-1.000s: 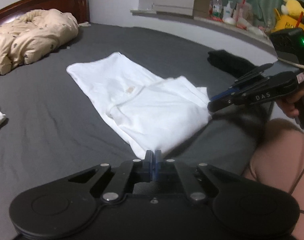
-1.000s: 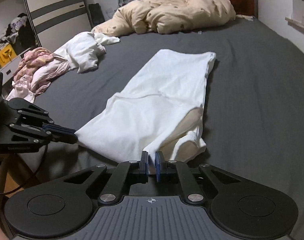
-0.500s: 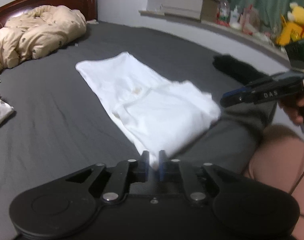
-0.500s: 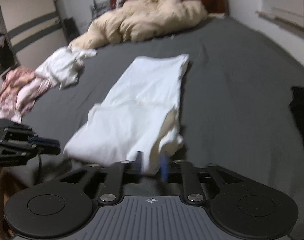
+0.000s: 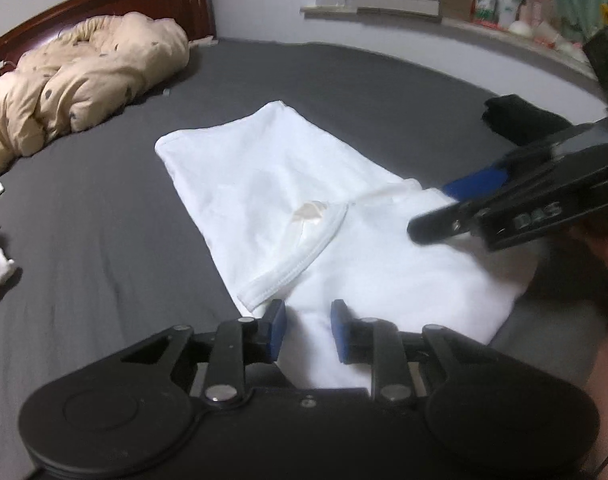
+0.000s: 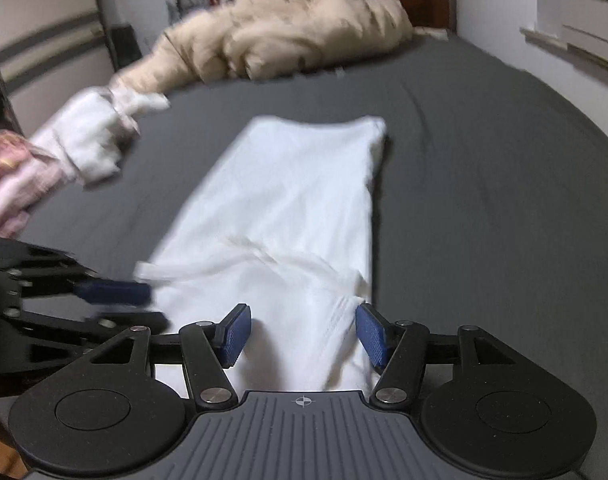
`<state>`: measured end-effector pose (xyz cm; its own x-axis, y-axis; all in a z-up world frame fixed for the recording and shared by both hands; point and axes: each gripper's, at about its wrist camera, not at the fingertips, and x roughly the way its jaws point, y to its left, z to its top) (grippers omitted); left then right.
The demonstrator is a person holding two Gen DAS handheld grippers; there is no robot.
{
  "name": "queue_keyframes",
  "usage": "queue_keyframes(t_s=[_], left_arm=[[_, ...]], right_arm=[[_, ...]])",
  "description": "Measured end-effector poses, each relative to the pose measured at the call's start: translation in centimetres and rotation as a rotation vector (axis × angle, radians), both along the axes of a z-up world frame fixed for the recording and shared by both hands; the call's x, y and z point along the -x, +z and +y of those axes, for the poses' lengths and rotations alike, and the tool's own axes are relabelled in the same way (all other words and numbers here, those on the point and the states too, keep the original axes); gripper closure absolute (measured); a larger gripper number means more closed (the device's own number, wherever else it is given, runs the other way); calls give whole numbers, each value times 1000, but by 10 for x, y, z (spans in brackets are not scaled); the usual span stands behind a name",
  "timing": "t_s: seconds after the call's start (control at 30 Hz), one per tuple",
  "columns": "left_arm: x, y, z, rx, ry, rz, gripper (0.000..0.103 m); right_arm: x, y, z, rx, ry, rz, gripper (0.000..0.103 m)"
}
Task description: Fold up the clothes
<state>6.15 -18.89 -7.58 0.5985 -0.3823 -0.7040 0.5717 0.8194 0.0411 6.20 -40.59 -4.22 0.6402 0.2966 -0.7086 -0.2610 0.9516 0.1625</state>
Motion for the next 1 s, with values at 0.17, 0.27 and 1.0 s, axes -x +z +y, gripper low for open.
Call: queue_keyframes(t_s=[0.17, 0.27, 1.0], left_arm=[[5, 6, 4, -47, 12, -34, 75], [11, 18, 8, -39, 20, -80, 75], [-33, 18, -29, 81, -56, -89, 101]], right_arm=[[-2, -6, -12, 39, -85, -18, 44], [6, 8, -24, -2, -99, -84, 44], [-2, 10, -35, -155, -40, -37, 92]])
